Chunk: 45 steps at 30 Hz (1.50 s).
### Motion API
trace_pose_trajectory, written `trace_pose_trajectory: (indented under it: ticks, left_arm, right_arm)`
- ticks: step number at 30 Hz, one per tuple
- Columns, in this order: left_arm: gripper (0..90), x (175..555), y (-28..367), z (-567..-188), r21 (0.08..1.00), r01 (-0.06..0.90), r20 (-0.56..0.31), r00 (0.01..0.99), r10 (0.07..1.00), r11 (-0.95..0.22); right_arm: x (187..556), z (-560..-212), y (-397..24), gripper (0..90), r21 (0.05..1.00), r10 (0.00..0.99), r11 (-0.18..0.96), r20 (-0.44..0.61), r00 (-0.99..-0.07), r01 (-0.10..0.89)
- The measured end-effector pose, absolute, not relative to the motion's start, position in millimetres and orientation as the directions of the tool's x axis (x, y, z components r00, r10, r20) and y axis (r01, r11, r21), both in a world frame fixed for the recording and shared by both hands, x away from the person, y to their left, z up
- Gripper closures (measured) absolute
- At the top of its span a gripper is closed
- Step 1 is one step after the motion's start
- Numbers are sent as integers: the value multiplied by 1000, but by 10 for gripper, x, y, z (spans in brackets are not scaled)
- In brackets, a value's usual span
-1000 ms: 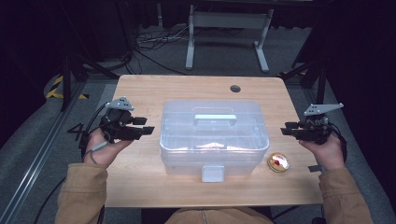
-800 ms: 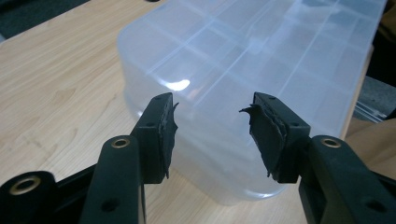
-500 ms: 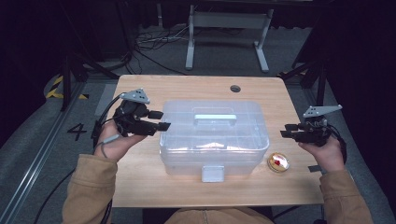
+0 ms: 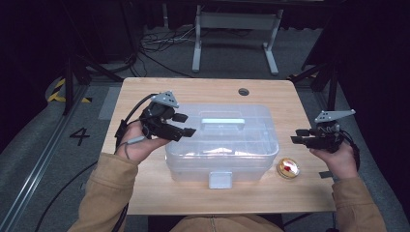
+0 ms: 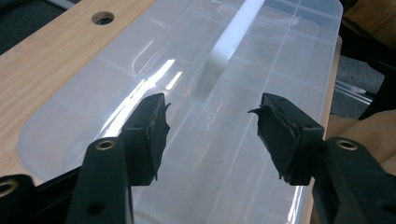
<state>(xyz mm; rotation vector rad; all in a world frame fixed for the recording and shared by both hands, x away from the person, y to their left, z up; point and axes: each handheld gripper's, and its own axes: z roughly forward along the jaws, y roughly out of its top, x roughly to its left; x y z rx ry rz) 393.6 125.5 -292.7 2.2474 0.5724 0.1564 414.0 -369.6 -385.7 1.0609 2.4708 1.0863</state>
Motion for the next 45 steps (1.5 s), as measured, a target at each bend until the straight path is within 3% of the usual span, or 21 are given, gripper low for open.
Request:
trace_pose_trajectory:
  ticks: [8, 22, 33, 38, 45]
  left_arm:
    - [440, 4004, 1074, -2986, 704, 377, -90, 888, 451, -602]
    - [725, 4062, 990, -3019, 716, 407, -105, 866, 489, -567]
    - [700, 4090, 913, -3054, 725, 381, -75, 872, 483, -574]
    - [755, 4093, 934, -3032, 730, 388, -65, 859, 508, -563]
    - [760, 4085, 933, -3024, 741, 374, -50, 859, 509, -557]
  right_arm:
    - [4147, -3874, -3684, 574, 710, 699, 466, 71, -712, 528]
    - [4159, -3905, -3659, 566, 699, 692, 478, 73, -718, 532]
    - [4168, -3930, -3622, 559, 691, 685, 489, 74, -725, 533]
    - [4166, -3932, -3620, 557, 689, 680, 494, 74, -729, 531]
    - [4164, -3932, -3618, 556, 687, 680, 492, 80, -729, 535]
